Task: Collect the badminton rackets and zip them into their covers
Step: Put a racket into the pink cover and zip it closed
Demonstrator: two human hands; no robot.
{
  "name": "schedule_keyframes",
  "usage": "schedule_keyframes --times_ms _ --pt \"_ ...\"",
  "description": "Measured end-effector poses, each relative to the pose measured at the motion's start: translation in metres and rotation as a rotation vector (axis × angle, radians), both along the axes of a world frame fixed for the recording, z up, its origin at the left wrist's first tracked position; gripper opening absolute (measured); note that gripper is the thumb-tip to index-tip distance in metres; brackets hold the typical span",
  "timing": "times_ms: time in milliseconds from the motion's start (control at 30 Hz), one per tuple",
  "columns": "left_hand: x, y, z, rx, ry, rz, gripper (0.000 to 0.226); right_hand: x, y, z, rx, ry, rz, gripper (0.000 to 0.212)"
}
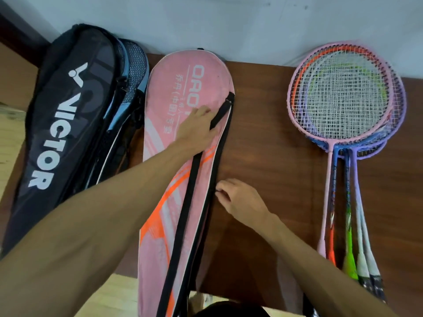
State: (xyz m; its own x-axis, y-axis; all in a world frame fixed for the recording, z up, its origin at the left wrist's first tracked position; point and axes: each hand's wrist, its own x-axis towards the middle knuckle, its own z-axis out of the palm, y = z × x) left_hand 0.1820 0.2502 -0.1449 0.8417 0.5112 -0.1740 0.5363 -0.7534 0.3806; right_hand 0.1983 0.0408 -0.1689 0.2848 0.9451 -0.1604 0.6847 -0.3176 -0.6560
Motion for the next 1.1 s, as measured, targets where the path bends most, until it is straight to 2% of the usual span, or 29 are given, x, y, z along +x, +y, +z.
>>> schedule_keyframes --times_ms 67,200,333,500,633,833,933,1100 --pt "-0.031 -0.018 0.007 -0.087 -0.089 0.061 0.041 -0.005 0.003 0.005 -0.038 0.022 -0.034 0.012" --pt "-0.111 -0.060 0.015 -0.062 -0.128 0.136 0.034 -0.014 0.006 0.010 -0.072 0.000 -0.113 0.016" --pt "-0.185 -0.103 0.007 -0.074 -0.109 0.053 0.036 -0.031 0.002 0.011 -0.086 -0.051 -0.249 0.018" --pt "-0.215 -0.122 -0.007 -0.121 0.010 -0.023 0.054 -0.047 0.002 0.013 -0.101 -0.093 -0.352 0.020" --pt "-0.217 -0.126 -0.015 -0.048 0.015 -0.061 0.057 -0.060 -0.001 0.015 -0.105 -0.093 -0.393 0.019" --pt "-0.212 -0.125 -0.021 0.008 0.032 -0.079 0.056 -0.073 -0.022 0.024 -0.127 -0.154 -0.201 0.016" --pt "-0.209 -0.126 -0.020 0.051 0.018 -0.106 0.055 -0.088 -0.039 0.020 -0.164 -0.116 -0.055 0.016" --pt "-0.205 -0.122 -0.024 0.060 0.060 -0.108 0.056 -0.116 -0.071 0.018 -0.144 -0.029 0.012 0.014"
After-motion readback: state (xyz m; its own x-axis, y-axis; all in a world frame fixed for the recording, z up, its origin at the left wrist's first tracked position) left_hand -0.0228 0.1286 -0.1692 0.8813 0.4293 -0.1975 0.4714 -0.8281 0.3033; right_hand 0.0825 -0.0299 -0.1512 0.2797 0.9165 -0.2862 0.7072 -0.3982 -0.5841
